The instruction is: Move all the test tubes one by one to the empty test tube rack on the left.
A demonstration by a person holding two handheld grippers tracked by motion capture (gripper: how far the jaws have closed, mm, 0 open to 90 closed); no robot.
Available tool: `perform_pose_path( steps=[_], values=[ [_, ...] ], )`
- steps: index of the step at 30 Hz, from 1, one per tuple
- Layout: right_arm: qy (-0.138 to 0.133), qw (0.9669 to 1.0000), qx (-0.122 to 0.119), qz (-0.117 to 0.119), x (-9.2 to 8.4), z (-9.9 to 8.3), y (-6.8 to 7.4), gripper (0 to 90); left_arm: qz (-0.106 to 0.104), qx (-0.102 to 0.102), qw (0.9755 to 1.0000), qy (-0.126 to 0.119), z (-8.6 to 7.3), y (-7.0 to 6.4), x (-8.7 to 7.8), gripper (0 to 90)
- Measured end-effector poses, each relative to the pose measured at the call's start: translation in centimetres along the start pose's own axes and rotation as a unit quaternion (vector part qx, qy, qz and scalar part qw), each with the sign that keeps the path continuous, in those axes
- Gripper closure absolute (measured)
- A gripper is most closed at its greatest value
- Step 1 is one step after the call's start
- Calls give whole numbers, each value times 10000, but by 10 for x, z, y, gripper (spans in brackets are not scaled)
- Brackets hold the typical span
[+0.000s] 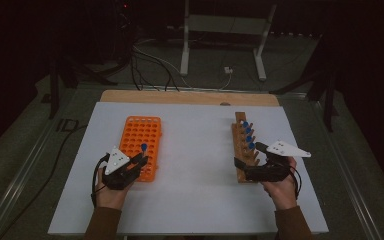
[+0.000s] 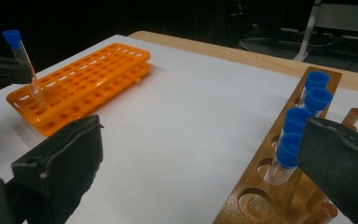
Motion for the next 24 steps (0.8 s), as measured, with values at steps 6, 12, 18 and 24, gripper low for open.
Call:
perform_pose_path(
  steps=[6, 12, 18, 24],
  values=[
    [-7, 10000, 1, 15, 0, 0, 1, 7, -94, 58, 9999, 51, -4, -7, 2, 769],
    [-17, 10000, -3, 19, -1, 0, 1, 7, -24, 154, 9991, 390, -20, -6, 4, 770],
    [-9, 10000, 9, 26, -1, -1, 1, 8, 75, 344, 9966, 750, -32, -5, 6, 771],
    [15, 10000, -30, 48, 0, -2, 3, 7, 152, 434, 9941, 979, -39, -5, 10, 774]
  ],
)
Point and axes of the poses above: each handheld gripper's, and its own axes: x roughly forward along the jaws, z roughly out of its top, y roughly to its left, the point moved 10 cm from there along x, roughly forward along the jaws, and after that the axes turned 10 degrees about -x, right-handed, at the moved point
